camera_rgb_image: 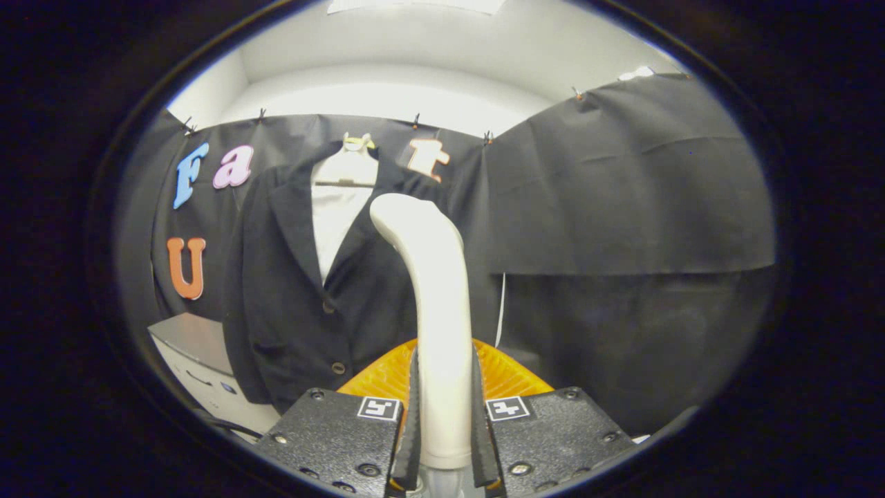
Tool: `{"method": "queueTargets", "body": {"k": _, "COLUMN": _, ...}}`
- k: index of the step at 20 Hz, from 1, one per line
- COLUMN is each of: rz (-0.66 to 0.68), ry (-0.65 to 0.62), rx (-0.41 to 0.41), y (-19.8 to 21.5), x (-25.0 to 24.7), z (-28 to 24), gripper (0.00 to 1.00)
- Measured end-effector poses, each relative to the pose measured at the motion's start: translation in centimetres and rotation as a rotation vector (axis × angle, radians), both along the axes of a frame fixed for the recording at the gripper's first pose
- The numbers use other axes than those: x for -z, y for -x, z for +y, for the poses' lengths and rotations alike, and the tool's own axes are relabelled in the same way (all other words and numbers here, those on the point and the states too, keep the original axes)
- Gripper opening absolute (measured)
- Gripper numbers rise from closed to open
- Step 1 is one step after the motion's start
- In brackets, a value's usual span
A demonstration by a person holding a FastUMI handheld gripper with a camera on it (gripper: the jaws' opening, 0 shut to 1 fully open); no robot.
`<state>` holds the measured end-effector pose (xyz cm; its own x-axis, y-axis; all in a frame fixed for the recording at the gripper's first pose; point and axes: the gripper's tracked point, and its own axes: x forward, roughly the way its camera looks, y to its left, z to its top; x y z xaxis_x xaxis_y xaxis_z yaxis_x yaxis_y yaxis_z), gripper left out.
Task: Iron the clothes twice with a garment steamer, once on the left side and once on the right side.
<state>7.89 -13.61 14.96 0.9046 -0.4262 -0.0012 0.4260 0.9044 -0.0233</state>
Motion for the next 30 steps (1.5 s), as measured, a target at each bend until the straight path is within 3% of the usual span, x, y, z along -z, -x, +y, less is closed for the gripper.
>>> {"method": "queueTargets", "body": {"k": 10, "rz": -0.158, "ry": 0.000, "rx": -0.080, "y": -8.4, "x": -6.8, "z": -3.3, "gripper": 0.32}}
{"method": "queueTargets", "body": {"k": 15, "rz": -0.099, "ry": 0.018, "rx": -0.099, "y": -12.6, "x": -4.6, "z": -2.9, "gripper": 0.32}}
{"method": "queueTargets", "body": {"k": 20, "rz": -0.043, "ry": 0.045, "rx": -0.083, "y": -13.7, "x": -1.8, "z": -2.3, "gripper": 0.32}}
{"method": "queueTargets", "body": {"k": 30, "rz": 0.073, "ry": 0.058, "rx": -0.073, "y": -10.9, "x": 4.0, "z": -2.4, "gripper": 0.32}}
